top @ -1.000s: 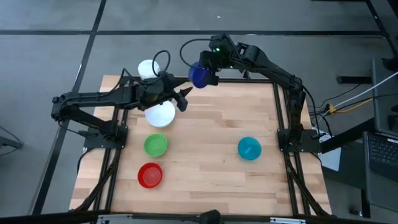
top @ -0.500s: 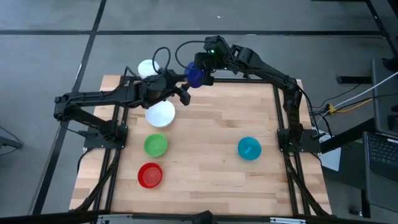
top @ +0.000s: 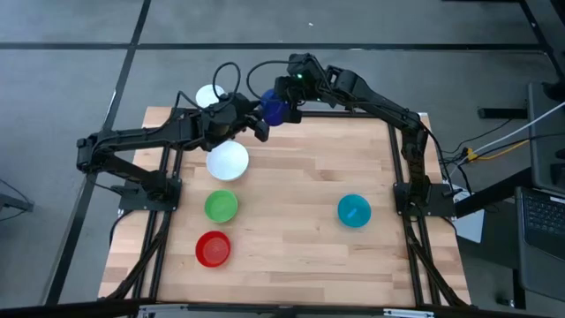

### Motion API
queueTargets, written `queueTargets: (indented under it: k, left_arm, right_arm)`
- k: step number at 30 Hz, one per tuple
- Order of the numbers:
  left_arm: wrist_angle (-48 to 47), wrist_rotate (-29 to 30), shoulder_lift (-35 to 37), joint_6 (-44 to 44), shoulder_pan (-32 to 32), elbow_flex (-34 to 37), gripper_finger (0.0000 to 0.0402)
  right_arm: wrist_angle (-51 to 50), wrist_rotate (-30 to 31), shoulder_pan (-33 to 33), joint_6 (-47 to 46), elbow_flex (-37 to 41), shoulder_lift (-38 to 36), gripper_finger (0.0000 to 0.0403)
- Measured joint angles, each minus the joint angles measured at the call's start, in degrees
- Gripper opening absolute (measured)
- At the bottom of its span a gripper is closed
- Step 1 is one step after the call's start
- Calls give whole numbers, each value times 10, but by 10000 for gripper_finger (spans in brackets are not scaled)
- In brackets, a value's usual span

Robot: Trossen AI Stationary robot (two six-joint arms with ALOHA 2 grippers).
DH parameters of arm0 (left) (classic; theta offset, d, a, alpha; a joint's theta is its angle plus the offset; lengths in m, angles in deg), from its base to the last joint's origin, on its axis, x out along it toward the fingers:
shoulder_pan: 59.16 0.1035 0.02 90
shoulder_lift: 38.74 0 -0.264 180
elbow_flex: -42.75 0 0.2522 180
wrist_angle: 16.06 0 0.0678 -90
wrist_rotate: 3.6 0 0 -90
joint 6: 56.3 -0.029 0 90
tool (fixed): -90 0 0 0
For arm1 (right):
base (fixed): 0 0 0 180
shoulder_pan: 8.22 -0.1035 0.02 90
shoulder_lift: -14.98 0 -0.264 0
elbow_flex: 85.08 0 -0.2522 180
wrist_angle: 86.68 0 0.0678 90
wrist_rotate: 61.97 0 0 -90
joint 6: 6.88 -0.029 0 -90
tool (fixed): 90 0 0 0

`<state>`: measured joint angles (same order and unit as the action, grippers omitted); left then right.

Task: Nest bowls inside each other
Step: Stack the blue bowl on top of the white bowl

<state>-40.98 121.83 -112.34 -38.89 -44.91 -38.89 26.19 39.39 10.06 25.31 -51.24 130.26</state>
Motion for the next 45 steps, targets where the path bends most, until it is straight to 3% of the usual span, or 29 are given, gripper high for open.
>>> queueTargets:
  k: [3,7,10,19,25,30,38,45]
  left_arm:
    - [-3,1,0,9,4,0,108]
    - [-6,21,1,-8,2,0,24]
    - [-2,38,0,-20,1,0,9]
    - [-5,24,-2,-37,7,-7,2]
    - [-106,27,-2,-32,32,-7,2]
    - [-226,6,17,-31,47,-7,2]
    - [-440,-6,135,15,47,-7,2]
    - [-500,-39,237,13,45,-7,2]
  right_arm:
    - [4,5,-4,0,0,0,1]
    - [3,10,-8,-7,0,-2,2]
    - [8,-1,-9,-14,0,-11,21]
    - [73,-180,-17,-66,0,-51,104]
    - [53,-173,-29,-98,0,-94,132]
    - [-9,-172,-45,-133,0,-150,132]
    - [-101,-167,-68,-176,-1,-211,107]
    - [-172,-167,-84,-197,0,-231,116]
